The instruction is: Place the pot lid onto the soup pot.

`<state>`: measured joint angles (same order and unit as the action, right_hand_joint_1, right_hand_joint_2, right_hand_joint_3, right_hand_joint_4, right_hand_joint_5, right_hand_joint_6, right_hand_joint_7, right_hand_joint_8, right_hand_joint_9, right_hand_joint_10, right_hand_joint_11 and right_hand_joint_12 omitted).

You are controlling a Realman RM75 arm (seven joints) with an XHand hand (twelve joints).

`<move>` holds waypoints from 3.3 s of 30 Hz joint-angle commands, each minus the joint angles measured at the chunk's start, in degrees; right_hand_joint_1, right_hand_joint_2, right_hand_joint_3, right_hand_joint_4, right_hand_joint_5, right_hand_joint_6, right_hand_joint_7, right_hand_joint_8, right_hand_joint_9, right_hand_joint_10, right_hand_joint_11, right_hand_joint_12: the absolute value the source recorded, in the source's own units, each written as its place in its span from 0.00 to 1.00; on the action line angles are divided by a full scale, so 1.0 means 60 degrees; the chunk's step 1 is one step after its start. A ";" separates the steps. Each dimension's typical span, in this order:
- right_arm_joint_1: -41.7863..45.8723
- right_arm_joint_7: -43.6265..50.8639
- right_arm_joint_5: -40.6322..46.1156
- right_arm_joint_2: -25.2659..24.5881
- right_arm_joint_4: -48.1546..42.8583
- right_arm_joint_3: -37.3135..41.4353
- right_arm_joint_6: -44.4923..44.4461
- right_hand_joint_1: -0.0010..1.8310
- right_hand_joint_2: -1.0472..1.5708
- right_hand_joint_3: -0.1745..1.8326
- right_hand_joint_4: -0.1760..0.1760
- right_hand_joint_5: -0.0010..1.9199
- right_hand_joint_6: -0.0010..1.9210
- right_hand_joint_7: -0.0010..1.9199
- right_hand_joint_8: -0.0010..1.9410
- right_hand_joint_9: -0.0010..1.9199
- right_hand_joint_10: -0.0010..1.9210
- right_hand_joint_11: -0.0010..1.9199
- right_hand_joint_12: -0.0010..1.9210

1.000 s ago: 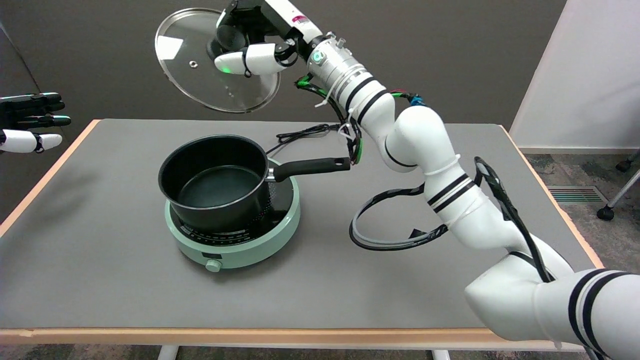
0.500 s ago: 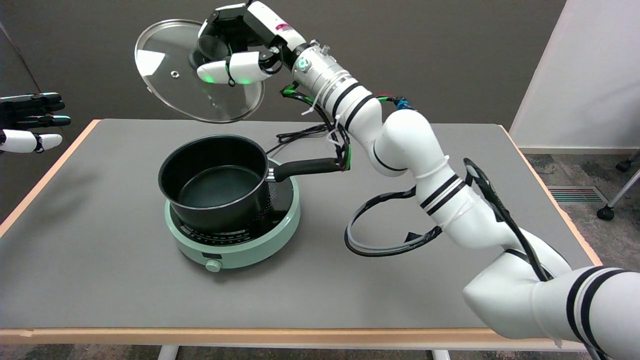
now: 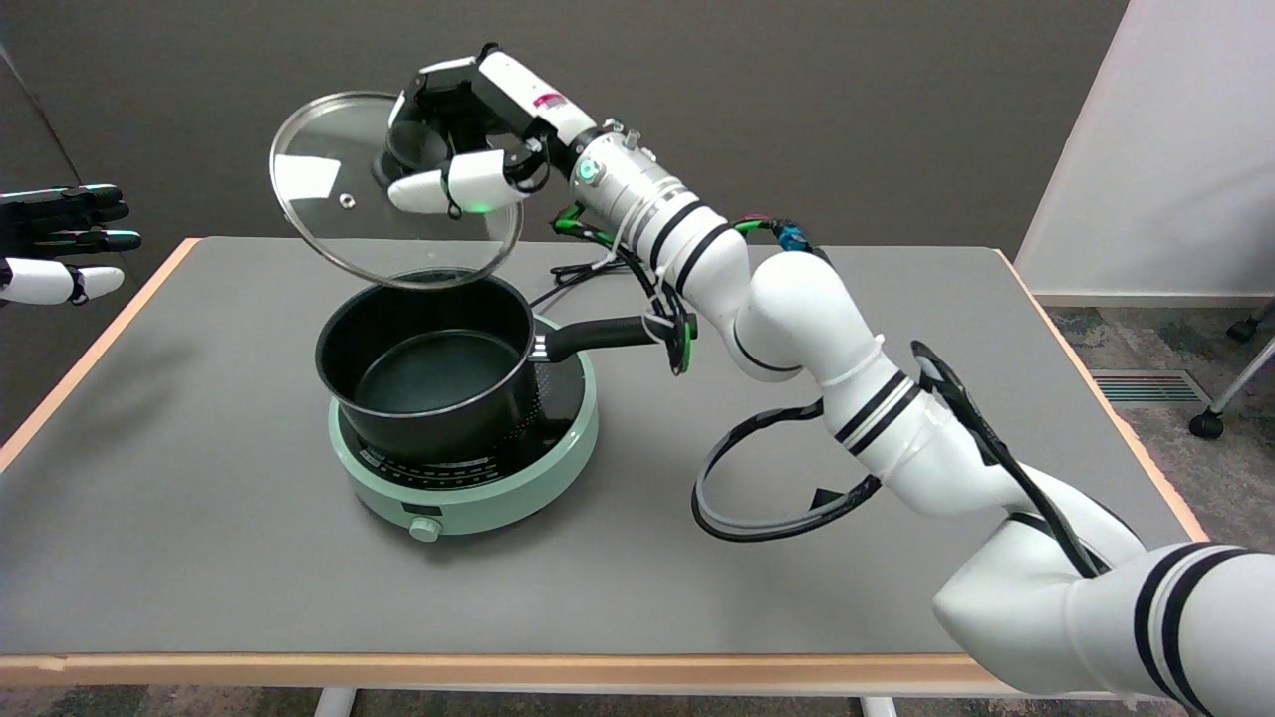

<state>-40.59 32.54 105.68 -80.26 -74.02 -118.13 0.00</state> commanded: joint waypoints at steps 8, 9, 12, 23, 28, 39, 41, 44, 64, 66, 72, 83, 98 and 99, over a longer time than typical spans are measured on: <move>0.0556 -0.0056 -0.1015 0.0241 -0.0413 -0.0192 0.0794 0.67 0.84 0.17 0.00 0.38 0.61 0.44 0.79 0.41 0.97 0.37 1.00; 0.0575 -0.0066 -0.1144 0.0241 -0.0438 -0.0187 0.0847 0.67 0.84 0.17 0.00 0.38 0.61 0.44 0.79 0.41 0.97 0.37 1.00; 0.0733 -0.0066 -0.1488 0.0241 -0.0557 -0.0108 0.0809 0.67 0.84 0.17 0.00 0.38 0.61 0.44 0.79 0.41 0.97 0.37 1.00; 0.0538 -0.0789 -0.2746 -0.0013 -0.0275 0.0464 0.2368 0.67 0.83 0.20 0.00 0.39 0.61 0.44 0.78 0.41 0.96 0.38 1.00; -0.0083 -0.2955 -0.4381 -0.0133 0.0235 0.0648 0.4340 0.74 0.70 0.50 0.61 0.38 0.56 0.45 0.75 0.41 0.98 0.36 1.00; -0.0817 -0.3180 -0.4610 -0.0287 0.0660 0.0914 0.6062 0.66 0.87 0.12 0.00 0.34 0.67 0.43 0.78 0.40 0.97 0.35 1.00; -0.0936 -0.3265 -0.4623 -0.0275 0.0732 0.0914 0.6202 0.66 0.87 0.11 0.00 0.34 0.67 0.43 0.78 0.40 0.97 0.35 1.00; -0.1214 -0.3468 -0.4624 -0.0266 0.0945 0.0914 0.6472 0.66 0.87 0.11 0.00 0.34 0.67 0.43 0.78 0.40 0.97 0.35 1.00; -0.3179 -0.3968 -0.5422 -0.0473 0.2507 0.0647 0.7661 0.74 0.72 0.44 0.60 0.37 0.55 0.44 0.74 0.40 0.99 0.33 1.00; -0.3295 -0.3968 -0.5466 -0.0553 0.2628 0.0647 0.7691 0.74 0.72 0.44 0.60 0.37 0.55 0.44 0.74 0.40 0.99 0.33 1.00; -0.3580 -0.3968 -0.5529 -0.0732 0.3086 0.0630 0.7781 0.74 0.72 0.44 0.62 0.37 0.54 0.44 0.74 0.40 0.99 0.33 1.00; -0.3833 -0.3959 -0.5636 -0.0922 0.3978 0.0594 0.7812 0.74 0.72 0.44 0.62 0.37 0.55 0.44 0.74 0.40 0.99 0.33 1.00; -0.4312 -0.3945 -0.5937 -0.1042 0.4902 0.0581 0.7967 0.74 0.73 0.44 0.64 0.37 0.56 0.44 0.75 0.40 1.00 0.33 1.00; -0.4330 -0.3954 -0.5959 -0.1056 0.4933 0.0581 0.7967 0.74 0.73 0.44 0.64 0.37 0.56 0.44 0.75 0.40 1.00 0.33 1.00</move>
<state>-63.47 9.07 71.76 -85.56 -49.91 -114.43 46.89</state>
